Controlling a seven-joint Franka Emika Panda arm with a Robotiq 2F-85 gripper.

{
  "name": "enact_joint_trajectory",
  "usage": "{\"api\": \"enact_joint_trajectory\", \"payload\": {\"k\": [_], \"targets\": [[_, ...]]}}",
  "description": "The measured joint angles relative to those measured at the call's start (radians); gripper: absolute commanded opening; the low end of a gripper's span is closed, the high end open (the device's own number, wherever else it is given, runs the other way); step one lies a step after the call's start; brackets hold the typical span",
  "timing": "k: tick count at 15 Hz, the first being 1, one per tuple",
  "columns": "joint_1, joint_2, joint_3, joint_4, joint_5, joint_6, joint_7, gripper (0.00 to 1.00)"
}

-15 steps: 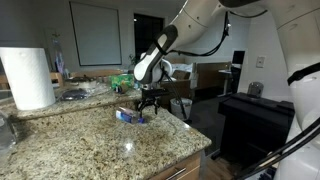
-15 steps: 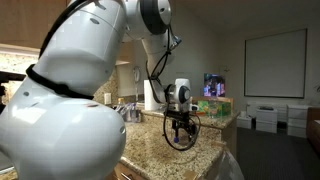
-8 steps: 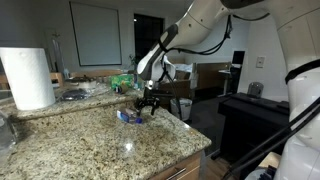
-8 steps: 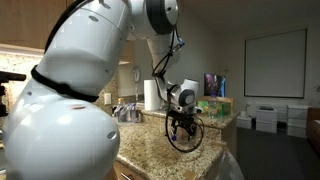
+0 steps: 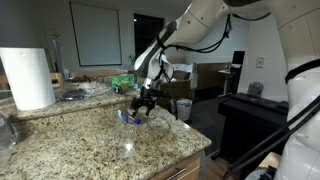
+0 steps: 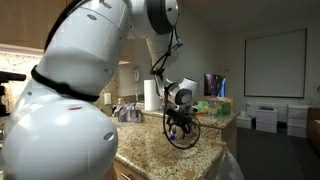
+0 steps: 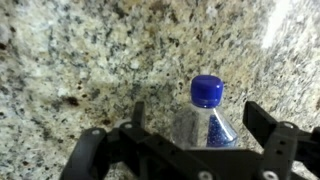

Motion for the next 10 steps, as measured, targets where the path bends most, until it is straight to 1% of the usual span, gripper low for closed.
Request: {"api": "enact_joint_trajectory", "payload": {"k": [2, 4, 10], "targets": [[0.011, -0.01, -0.004, -0.021, 0.0, 0.022, 0.004, 1.0], [0.029, -0.023, -0.013, -0.047, -0.003, 0.07, 0.024, 1.0], [0.109, -0.039, -0.038, -0.144, -0.052, 0.252, 0.156, 1.0]]}}
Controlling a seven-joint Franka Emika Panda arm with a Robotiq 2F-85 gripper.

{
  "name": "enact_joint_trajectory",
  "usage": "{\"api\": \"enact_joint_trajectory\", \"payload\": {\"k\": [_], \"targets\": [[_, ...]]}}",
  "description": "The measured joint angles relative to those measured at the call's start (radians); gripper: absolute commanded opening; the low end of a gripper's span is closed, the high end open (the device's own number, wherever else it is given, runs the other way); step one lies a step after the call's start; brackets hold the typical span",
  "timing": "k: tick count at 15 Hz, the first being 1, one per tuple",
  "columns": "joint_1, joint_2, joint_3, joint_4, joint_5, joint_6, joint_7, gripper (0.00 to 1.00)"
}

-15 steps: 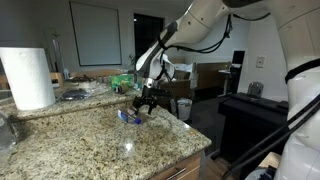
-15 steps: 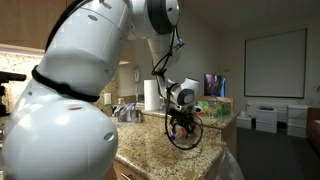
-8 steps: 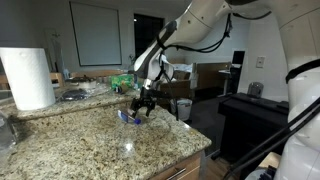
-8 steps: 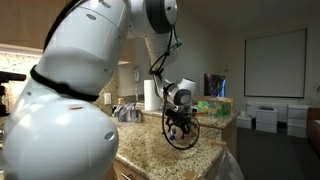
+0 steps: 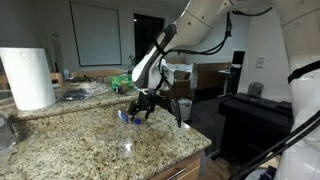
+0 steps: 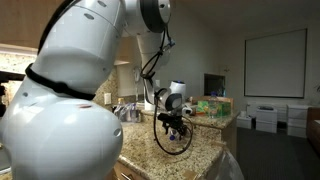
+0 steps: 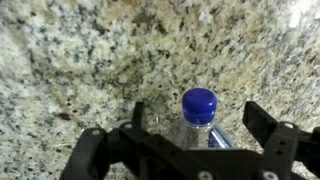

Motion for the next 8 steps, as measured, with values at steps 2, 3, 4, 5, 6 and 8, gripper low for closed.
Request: {"api": "enact_joint_trajectory", "payload": {"k": [2, 3, 4, 5, 6, 8], "targets": [[0.03, 0.0, -0.017, -0.028, -0.035, 0.064, 0.069, 0.74], [0.042, 0.0, -0.028, -0.038, -0.053, 0.089, 0.101, 0.72], [0.054, 0.0, -0.04, -0.046, -0.072, 0.113, 0.132, 0.69], [0.067, 0.0, -0.056, -0.052, -0.094, 0.134, 0.161, 0.62], [0.079, 0.001, -0.071, -0.055, -0.114, 0.151, 0.186, 0.55], [0.098, 0.001, -0.097, -0.056, -0.145, 0.171, 0.222, 0.42]]}}
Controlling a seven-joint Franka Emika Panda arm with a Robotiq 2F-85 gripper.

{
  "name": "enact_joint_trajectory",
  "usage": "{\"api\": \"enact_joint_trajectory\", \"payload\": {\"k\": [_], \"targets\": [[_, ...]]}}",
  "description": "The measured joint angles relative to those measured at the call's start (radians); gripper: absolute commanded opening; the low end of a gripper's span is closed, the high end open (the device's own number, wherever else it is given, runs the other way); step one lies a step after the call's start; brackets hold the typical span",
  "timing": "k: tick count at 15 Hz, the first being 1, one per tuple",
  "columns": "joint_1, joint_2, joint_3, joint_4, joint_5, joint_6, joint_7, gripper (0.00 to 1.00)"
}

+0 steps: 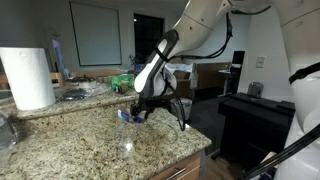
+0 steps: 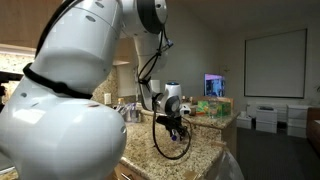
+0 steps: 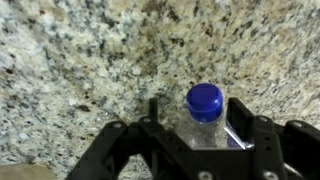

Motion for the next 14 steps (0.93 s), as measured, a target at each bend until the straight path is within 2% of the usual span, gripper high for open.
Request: {"api": "enact_joint_trajectory", "payload": {"k": [4, 11, 14], "targets": [[0.0, 0.003, 0.004, 0.002, -0.003, 0.011, 0.007, 0.16], [-0.062, 0.016, 0.104, 0.017, 0.03, 0.009, 0.007, 0.14], [-0.044, 0.011, 0.065, 0.028, 0.002, -0.034, 0.017, 0.14]]}}
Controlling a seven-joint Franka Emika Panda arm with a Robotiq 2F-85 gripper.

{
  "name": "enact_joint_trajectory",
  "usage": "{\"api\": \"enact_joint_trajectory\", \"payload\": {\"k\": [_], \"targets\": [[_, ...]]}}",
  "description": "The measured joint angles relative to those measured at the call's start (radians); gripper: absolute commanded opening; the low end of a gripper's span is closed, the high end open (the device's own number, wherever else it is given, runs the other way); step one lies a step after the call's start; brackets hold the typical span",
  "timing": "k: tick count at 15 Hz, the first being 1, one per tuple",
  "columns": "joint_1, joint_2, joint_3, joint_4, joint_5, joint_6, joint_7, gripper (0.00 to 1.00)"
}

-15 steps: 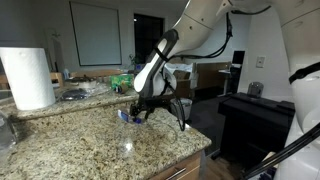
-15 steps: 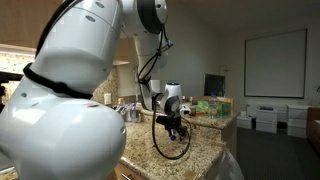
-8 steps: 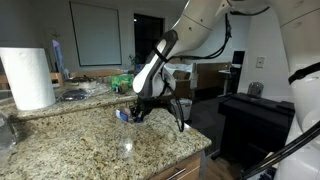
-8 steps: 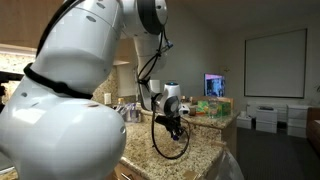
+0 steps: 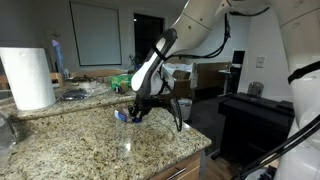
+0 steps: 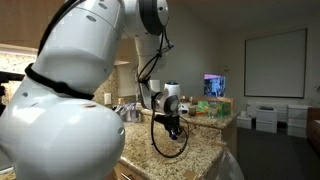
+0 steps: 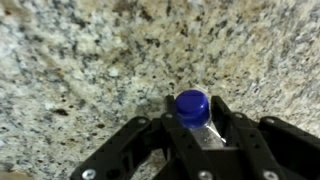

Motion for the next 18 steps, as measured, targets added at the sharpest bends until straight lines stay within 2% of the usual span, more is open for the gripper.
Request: {"api": "enact_joint_trajectory", "payload": {"k": [4, 6, 10, 14, 18], "targets": [[0.086, -0.039, -0.156, 0.077, -0.199, -0.277, 0.129, 0.14], [0.111, -0.059, -0.187, 0.14, -0.287, -0.447, 0.175, 0.14], [0.123, -0.049, -0.171, 0.299, -0.321, -0.789, 0.178, 0.14], [0.121, 0.027, -0.16, 0.475, -0.333, -1.122, 0.175, 0.14], [0.121, 0.109, -0.155, 0.616, -0.382, -1.38, 0.172, 0.14]]}}
